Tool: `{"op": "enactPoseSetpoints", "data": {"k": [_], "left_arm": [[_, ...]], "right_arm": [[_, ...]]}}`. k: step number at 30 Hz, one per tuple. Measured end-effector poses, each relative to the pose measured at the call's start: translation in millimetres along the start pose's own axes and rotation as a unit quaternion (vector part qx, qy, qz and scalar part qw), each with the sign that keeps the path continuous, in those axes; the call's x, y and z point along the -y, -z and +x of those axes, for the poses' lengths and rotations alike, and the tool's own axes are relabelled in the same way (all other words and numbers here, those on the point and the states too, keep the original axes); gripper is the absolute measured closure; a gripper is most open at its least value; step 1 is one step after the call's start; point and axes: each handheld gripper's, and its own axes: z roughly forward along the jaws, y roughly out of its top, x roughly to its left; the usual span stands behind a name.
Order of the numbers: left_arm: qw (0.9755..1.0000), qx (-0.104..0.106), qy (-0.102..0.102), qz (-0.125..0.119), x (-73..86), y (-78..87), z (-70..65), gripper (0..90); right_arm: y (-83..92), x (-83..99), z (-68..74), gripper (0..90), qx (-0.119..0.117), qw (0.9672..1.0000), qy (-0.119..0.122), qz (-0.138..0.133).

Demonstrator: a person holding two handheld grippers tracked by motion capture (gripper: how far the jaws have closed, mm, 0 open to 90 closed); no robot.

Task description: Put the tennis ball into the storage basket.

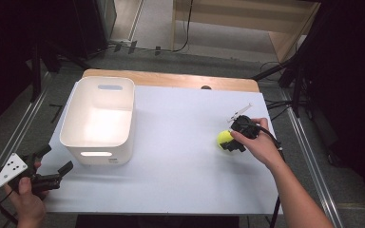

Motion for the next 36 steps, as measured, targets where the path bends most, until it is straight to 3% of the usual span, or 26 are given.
{"op": "enactPoseSetpoints", "data": {"k": [15, 34, 35, 36], "left_arm": [[1.0000, 0.001, -0.002, 0.001, 0.0, -0.2, 0.2, 0.0], [1.0000, 0.003, -0.003, 0.003, -0.2, -0.5, 0.2, 0.0], [1.0000, 0.003, -0.004, 0.003, -0.2, -0.5, 0.3, 0.0], [1.0000, 0.003, -0.004, 0.003, -0.2, -0.6, 0.3, 0.0]], "right_arm": [[-12.7, -7.2, -1.1, 12.3, -0.009, 0.9995, -0.005, 0.029], [-20.5, -10.9, -2.2, 13.2, -0.009, 0.9993, -0.006, 0.037], [-20.9, -11.1, -1.8, 13.6, -0.010, 0.9993, -0.008, 0.036], [-20.5, -11.3, -1.8, 20.1, -0.001, 0.9993, -0.011, 0.035]]}}
